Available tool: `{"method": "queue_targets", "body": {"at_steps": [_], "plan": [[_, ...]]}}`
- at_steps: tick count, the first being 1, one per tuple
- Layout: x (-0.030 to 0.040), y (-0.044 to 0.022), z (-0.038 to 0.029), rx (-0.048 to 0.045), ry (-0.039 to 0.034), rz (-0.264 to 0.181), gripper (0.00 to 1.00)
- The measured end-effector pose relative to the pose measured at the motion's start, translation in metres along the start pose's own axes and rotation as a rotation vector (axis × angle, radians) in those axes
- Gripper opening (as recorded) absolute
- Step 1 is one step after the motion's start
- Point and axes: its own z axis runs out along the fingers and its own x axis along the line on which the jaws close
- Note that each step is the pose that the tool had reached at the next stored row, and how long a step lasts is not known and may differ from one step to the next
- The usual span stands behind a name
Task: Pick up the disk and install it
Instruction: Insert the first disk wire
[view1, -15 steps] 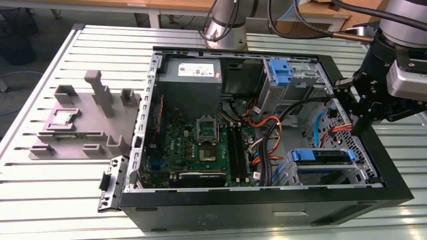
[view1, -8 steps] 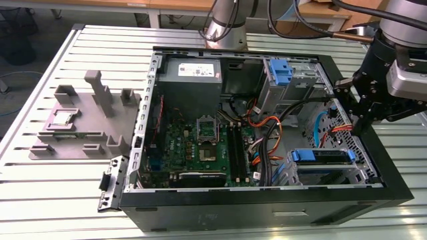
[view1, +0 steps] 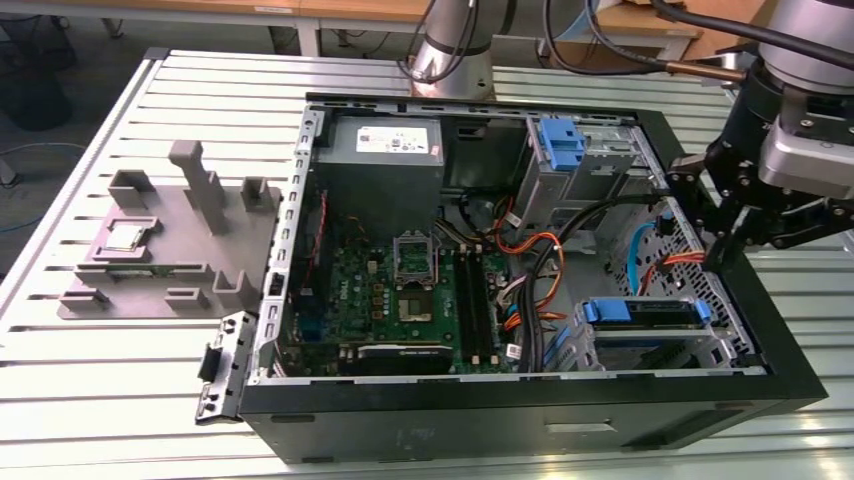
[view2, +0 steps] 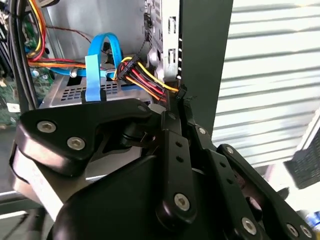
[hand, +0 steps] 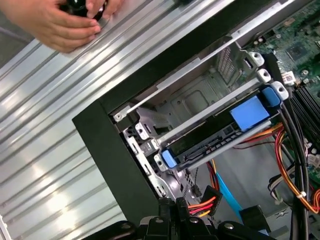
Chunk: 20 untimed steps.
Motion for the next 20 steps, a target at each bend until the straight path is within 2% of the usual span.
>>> {"method": "queue_targets", "body": {"at_steps": [4,8,17,20], "plan": [[-0.0007,0.0004,-0.0002,-0.0146,0.0007,0.065,0.17],[-0.0069,0.0048,-0.0015,-0.0159,0.0007,0.071,0.17],[-0.0075,0.0052,-0.0016,-0.0164,0.0007,0.075,0.17],[-0.0075,0.0052,-0.0015,-0.0251,0.0011,0.114,0.17]]}}
